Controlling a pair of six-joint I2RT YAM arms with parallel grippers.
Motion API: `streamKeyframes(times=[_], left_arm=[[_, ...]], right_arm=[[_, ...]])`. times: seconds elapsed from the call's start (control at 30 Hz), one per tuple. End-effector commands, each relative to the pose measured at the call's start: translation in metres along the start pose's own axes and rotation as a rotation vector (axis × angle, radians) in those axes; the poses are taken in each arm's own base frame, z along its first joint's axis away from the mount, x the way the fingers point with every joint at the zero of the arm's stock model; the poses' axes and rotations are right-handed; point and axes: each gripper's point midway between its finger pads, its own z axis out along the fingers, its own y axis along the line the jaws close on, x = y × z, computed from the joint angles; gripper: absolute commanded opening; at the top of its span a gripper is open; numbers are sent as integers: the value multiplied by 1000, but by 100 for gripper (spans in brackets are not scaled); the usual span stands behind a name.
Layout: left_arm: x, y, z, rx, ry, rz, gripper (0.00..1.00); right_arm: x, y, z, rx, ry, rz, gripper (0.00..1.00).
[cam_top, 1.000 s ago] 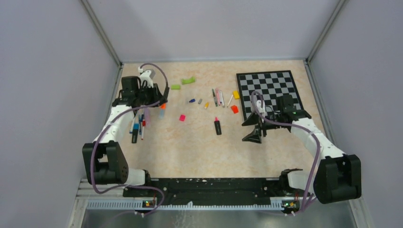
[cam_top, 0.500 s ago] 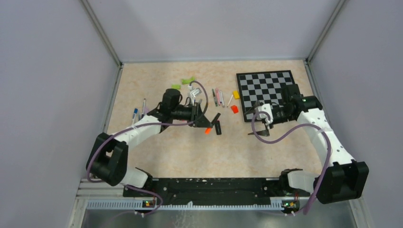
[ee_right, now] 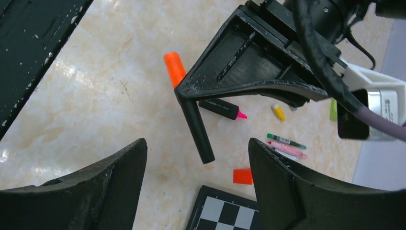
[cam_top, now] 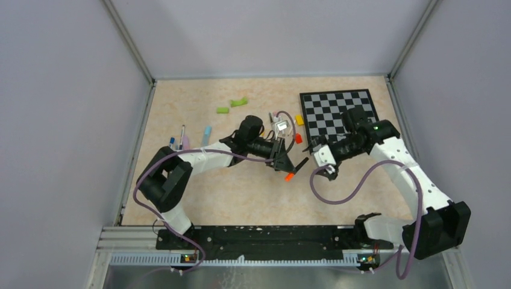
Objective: Open the pen caps
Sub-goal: Pick up the pen from the center of the board.
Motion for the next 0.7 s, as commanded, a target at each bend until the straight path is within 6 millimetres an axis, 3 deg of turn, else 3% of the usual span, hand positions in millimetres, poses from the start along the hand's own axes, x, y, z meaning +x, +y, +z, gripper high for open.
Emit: streamKeyframes(times=[0.0, 0.27, 0.43, 0.5, 0.63, 0.67], left_arm=[[-10, -22, 15, 76, 17, 61, 3], [-10, -31, 31, 111, 48, 64, 3], [-8, -35, 37, 130, 61, 57, 3], [-8, -35, 39, 130, 64, 56, 4], [-12, -37, 38, 123, 53, 61, 8], [-14, -39, 38, 120, 49, 64, 11]], right_arm=[[17, 3, 12, -52, 84, -79, 74], [47, 21, 29, -132, 218, -114, 57], [49, 23, 33, -133, 224, -113, 42], [48, 25, 35, -134, 213, -112, 33], [43, 27, 36, -132, 191, -112, 2], [41, 27, 36, -131, 184, -113, 0]])
